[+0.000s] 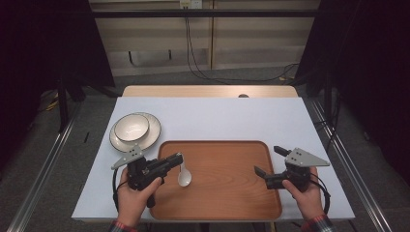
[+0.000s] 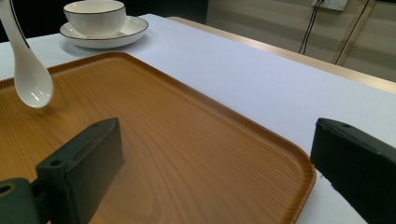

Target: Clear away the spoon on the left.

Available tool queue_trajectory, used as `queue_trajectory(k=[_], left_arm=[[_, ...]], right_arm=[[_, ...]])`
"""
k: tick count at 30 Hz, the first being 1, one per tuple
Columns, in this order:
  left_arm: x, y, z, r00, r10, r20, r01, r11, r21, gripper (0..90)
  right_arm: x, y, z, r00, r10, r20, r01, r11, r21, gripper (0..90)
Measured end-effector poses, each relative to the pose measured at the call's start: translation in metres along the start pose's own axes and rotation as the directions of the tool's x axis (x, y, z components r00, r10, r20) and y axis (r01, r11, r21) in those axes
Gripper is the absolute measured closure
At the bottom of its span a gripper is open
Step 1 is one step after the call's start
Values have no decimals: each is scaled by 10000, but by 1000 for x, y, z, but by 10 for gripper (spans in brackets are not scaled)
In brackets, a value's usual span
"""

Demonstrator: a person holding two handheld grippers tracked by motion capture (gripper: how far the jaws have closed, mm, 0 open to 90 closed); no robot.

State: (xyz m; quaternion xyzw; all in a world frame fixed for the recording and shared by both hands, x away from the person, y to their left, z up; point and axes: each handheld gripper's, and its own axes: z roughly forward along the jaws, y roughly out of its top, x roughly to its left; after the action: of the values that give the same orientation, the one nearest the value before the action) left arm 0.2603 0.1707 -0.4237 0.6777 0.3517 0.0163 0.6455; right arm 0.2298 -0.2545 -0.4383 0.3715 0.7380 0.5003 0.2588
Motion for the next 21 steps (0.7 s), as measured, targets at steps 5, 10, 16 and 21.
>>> queue_trajectory(k=[5,10,16,21], left_arm=[[4,-2,2,10000,-68,-55,69,9997,221,850],[9,-3,3,9996,-253,-139,253,9997,39,849],[16,-1,6,9991,-242,-348,244,9997,66,837],[28,-1,12,9970,-20,-774,48,9993,359,797]], right_arm=[[1,-1,3,9999,-121,-121,122,9999,73,22],[1,-1,5,9999,-79,-125,80,9999,100,23],[-1,-1,5,9997,-30,-229,31,10000,48,22],[-1,-2,6,9994,-193,-279,195,9998,71,23]])
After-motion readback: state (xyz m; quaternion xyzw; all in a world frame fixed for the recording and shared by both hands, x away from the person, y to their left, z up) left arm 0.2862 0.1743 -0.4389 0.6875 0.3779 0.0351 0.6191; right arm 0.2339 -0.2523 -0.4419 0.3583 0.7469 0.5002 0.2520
